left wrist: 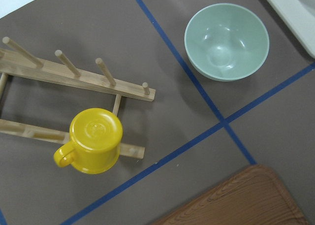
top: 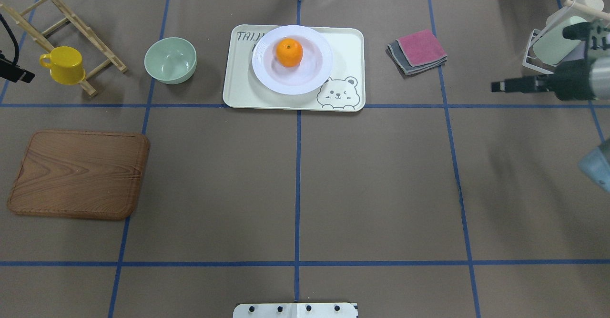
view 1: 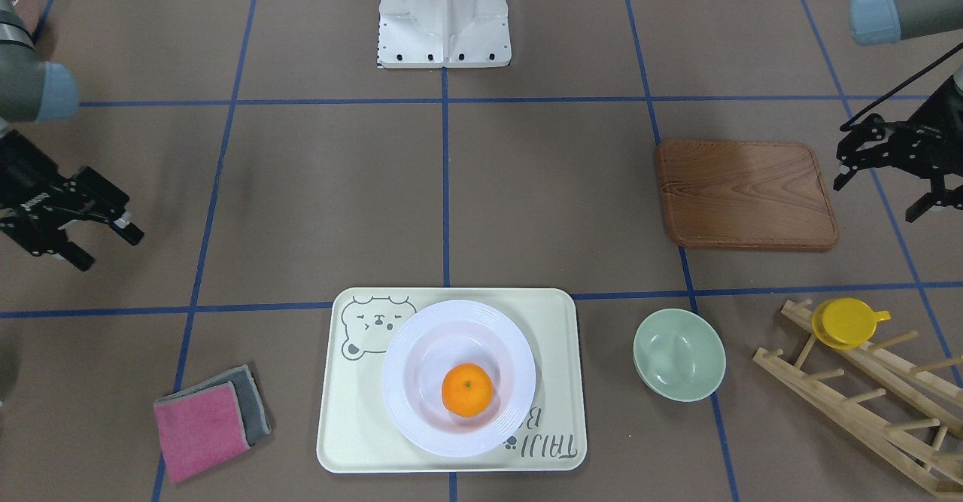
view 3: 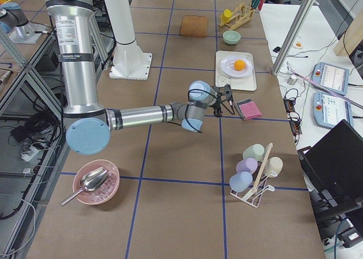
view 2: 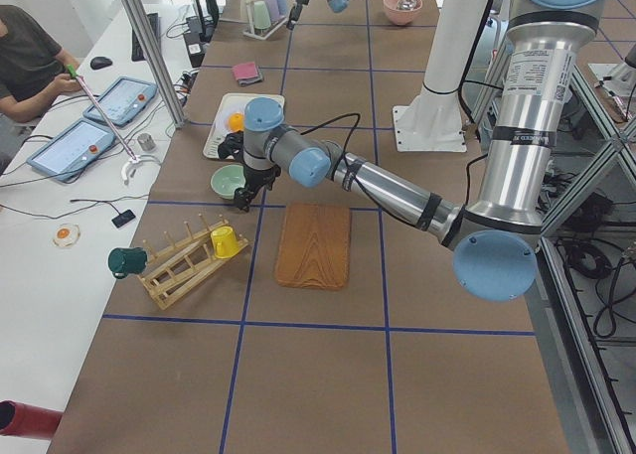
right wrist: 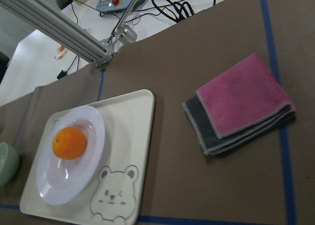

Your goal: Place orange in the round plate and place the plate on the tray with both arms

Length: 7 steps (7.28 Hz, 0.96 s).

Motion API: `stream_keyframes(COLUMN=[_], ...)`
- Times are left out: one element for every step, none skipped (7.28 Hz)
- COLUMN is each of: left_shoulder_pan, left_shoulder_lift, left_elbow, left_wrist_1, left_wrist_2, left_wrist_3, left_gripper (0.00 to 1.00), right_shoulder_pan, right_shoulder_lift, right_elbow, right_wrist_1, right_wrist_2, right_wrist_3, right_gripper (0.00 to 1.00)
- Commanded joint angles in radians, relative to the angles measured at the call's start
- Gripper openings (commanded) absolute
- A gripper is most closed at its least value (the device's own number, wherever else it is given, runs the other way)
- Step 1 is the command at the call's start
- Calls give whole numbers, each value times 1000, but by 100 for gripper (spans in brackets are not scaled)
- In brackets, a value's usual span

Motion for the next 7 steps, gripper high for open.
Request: stream_keyframes(left_shoulder_pan=[0,1,0,0,-2,-3,-6], left_shoulder_lift=[1,2,2,-1,-1,-2,-2], left_elbow=[37,55,56,56,59,72,80], left_wrist_1=[22,22,28,70,97,103,105], left_wrist_2=[13,12,9,9,10,10,9], left_wrist_3=[72,73,91,142,189,193,202], left_gripper=[99,99,99,99,99,99,99], right_shoulder_pan=[195,257,283,306,340,367,377], right_shoulder_lift=[-96,-96,-84,-34,20,68,95], right_elbow=[-1,1,5,11,13,13,13], right_wrist_1=[-267,-415,-584,-769,-940,-1101,-1213], right_wrist_2=[129,137,125,122,119,107,101], right_wrist_3=[-608,-797,-959,-1094,-1208,-1339,-1427], right_gripper=[100,100,100,100,100,100,100])
